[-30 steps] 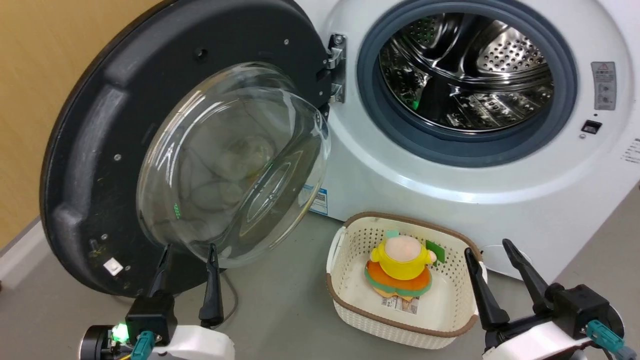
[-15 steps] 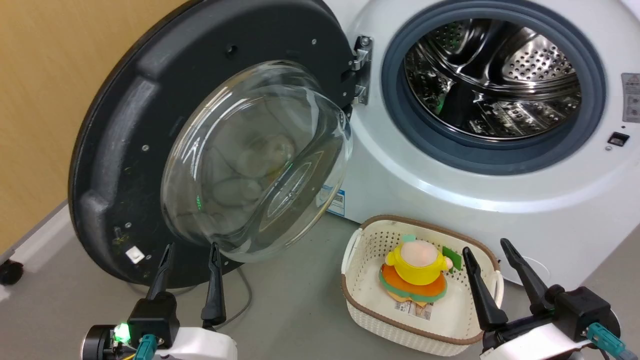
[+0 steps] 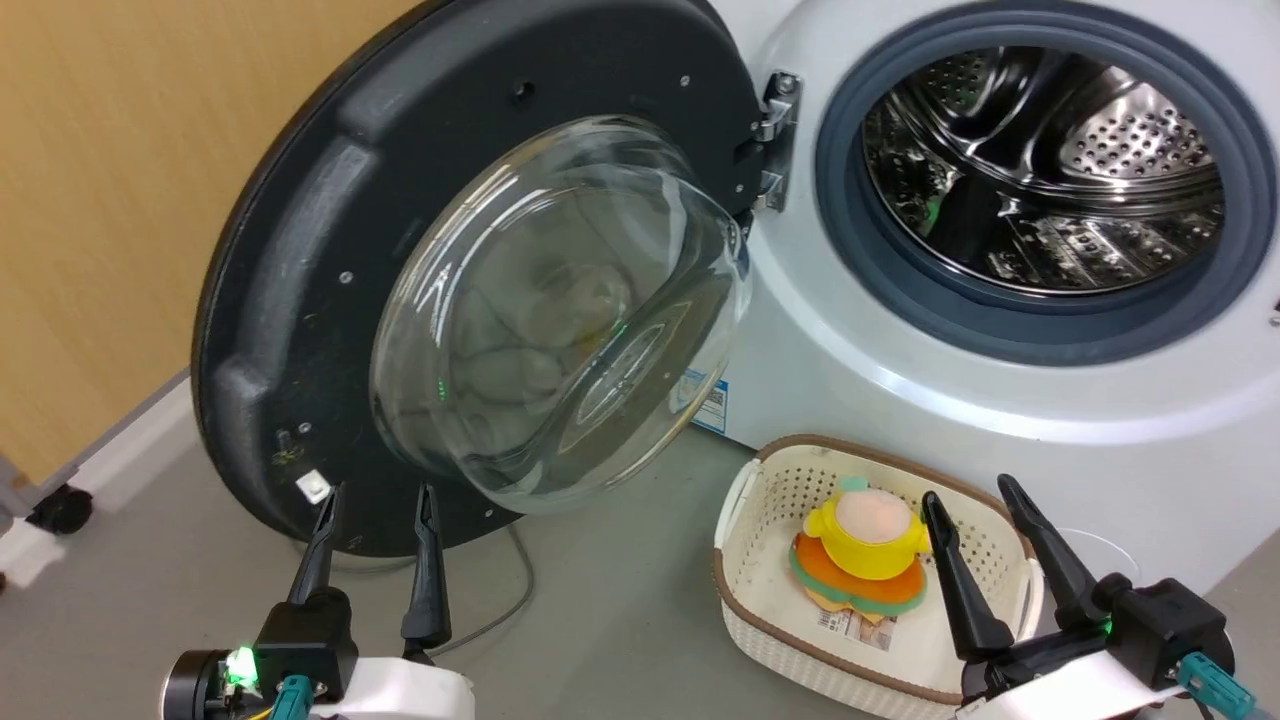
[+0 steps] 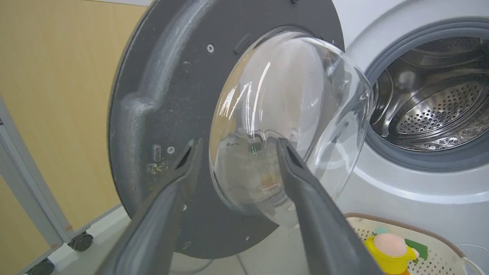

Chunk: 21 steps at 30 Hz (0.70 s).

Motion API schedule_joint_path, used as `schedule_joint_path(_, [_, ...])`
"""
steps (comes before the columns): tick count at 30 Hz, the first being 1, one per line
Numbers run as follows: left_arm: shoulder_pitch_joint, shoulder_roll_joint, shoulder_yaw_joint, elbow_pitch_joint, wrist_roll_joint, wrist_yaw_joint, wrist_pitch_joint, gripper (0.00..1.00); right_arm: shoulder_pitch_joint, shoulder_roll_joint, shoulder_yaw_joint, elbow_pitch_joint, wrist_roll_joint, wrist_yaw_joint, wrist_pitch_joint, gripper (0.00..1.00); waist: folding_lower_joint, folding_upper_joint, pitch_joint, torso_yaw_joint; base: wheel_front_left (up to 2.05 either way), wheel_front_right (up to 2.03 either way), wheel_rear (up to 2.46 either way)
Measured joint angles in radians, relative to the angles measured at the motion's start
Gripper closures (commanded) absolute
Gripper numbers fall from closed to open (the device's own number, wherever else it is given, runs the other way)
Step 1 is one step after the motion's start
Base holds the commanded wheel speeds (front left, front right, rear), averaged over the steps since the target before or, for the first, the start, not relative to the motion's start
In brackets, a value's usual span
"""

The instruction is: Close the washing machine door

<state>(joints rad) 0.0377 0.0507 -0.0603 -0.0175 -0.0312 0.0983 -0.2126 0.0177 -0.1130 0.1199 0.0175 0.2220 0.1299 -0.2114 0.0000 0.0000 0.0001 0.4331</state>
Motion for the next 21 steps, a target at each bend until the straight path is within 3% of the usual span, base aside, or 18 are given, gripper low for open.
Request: schedule_joint_path(21, [0.002,0.0,-0.01,0.0,-0.009,0.013,-0.04,0.0,0.01,-0.012,0.008,-0.007,0.045,0.0,-0.042,0.0,0.0,0.0,0.008,0.091,0.0,0.0,0.0])
